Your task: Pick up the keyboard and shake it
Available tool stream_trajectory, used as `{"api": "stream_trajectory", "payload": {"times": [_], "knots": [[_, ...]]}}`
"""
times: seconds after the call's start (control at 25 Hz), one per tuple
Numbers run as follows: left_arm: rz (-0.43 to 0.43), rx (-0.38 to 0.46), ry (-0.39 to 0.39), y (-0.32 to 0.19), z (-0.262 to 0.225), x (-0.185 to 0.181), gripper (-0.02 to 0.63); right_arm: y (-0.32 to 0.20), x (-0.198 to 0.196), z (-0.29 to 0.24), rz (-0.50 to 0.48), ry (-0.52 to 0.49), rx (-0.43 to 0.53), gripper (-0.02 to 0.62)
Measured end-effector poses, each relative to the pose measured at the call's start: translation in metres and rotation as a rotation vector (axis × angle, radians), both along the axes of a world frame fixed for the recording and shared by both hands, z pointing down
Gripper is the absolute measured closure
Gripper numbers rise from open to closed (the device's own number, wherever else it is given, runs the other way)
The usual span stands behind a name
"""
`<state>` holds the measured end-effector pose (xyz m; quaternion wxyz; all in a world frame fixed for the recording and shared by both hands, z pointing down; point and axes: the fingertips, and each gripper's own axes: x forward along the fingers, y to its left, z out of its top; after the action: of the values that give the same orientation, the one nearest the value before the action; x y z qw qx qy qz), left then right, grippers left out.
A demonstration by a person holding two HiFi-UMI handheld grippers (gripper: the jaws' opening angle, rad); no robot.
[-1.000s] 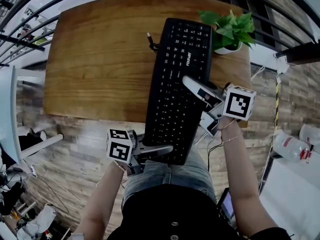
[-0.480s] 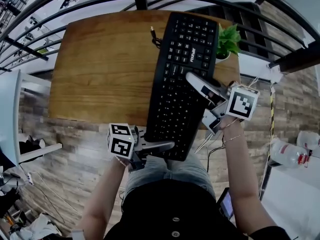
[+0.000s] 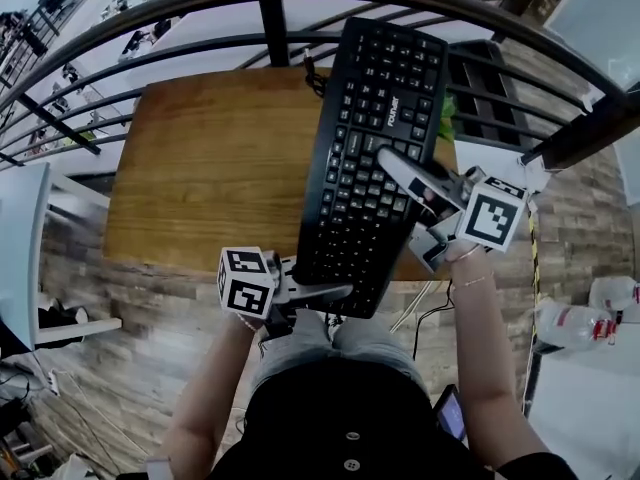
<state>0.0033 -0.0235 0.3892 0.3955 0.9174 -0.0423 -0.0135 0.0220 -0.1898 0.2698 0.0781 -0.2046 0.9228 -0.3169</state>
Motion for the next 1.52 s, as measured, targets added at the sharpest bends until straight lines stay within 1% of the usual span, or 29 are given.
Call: {"api": "stream_trajectory", "payload": {"times": [0.32,0.56,0.8,0.96,1.2,1.32,1.52], "knots": [[0.004,0.133,-0.003,-0.020,-0.038,0.017,0.485,0.004,0.015,-0.066,-0.002,0.009,0.147,0.466],[0.014,0.246,-0.016,-0.024,-0.057,0.015,0.486,0.021,0.015,-0.101,-0.006,0.001,0.248,0.466],[0.007,0.366,-0.011,-0.028,-0.068,0.015,0.486,0.037,0.011,-0.127,-0.006,0.019,0.376,0.466],[-0.011,0.402,-0.001,-0.028,-0.072,0.016,0.486,0.048,0.005,-0.138,-0.030,0.045,0.440,0.466],[-0.043,0.475,-0.021,-0.026,-0.067,0.016,0.486,0.070,-0.004,-0.141,-0.090,0.070,0.518,0.468],[-0.059,0.486,-0.038,-0.027,-0.063,0.018,0.486,0.078,-0.005,-0.140,-0.111,0.078,0.536,0.471],[-0.058,0.501,-0.056,-0.031,-0.064,0.019,0.486,0.079,-0.005,-0.142,-0.115,0.077,0.543,0.472]]}}
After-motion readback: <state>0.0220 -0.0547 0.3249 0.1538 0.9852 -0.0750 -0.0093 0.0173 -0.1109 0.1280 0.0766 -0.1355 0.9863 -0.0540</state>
